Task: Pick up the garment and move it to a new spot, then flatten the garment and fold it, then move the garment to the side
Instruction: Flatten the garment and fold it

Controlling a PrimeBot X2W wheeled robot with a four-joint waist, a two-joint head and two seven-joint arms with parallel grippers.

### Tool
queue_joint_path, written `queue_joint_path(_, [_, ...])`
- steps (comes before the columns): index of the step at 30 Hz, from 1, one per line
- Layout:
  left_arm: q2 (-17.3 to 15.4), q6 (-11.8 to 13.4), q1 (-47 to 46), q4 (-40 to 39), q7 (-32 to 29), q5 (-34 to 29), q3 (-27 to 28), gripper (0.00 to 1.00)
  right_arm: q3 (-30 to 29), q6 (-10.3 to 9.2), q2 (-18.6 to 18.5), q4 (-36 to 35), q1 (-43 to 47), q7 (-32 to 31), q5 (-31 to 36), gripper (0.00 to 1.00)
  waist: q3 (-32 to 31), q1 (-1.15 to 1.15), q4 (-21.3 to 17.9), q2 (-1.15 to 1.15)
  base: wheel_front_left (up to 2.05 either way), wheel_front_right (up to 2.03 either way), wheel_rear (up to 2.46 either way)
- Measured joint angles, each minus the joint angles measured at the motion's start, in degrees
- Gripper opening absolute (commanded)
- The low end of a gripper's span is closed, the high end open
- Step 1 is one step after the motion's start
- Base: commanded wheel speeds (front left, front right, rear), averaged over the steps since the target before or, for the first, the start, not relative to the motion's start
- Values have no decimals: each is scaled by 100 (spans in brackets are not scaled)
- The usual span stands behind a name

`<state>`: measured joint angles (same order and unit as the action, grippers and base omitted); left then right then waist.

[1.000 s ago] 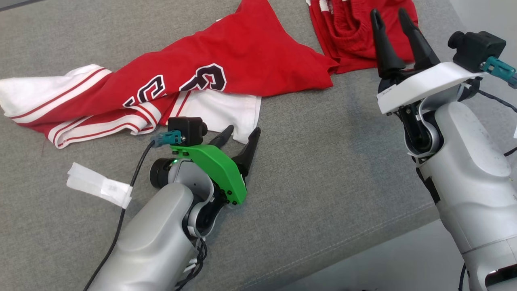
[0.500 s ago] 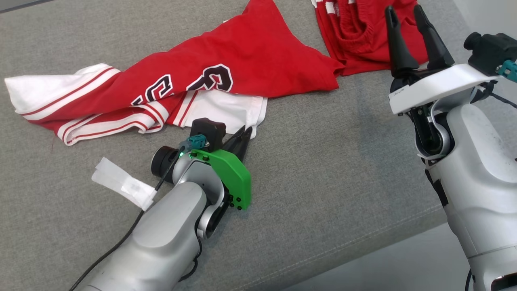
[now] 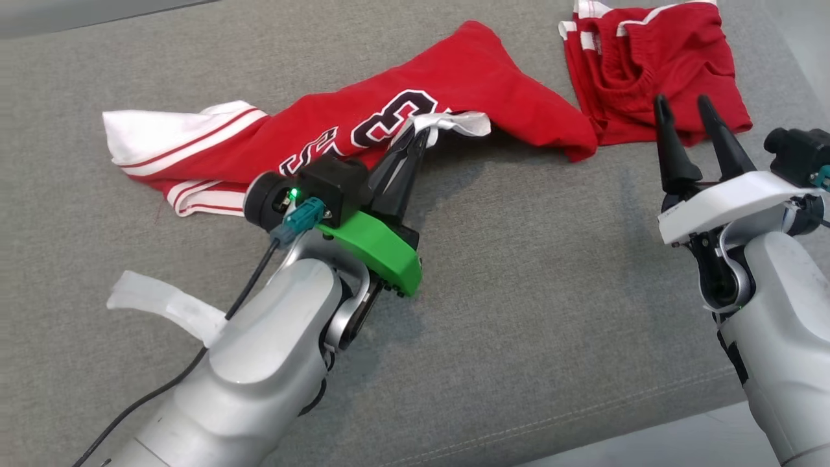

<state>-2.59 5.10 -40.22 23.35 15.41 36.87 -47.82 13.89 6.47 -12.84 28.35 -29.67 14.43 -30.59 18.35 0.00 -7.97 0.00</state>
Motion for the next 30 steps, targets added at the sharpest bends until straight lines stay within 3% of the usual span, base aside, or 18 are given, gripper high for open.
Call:
queue_joint_path(10, [-692,182,258,-1590,-51,-802,1125,0,-174,-52,5,99,639,0,-74,100,-340,0,644,0,0,0,0])
queue_joint_path(16, [-1087,198,783,-2327,-49,-1140,1616,0,149,-34,60,121,973,-2,-73,100,-557,0,1010,0,0,0,0])
queue_joint_path(21, [-1177,198,1496,-2525,-49,-1140,1947,0,502,8,400,5,1053,-81,-125,100,-719,0,1224,0,0,0,0])
queue_joint_path(30, [-1252,182,1510,-3073,-141,-1252,1446,0,676,10,422,-176,926,-85,-121,100,-823,0,1154,0,0,0,0])
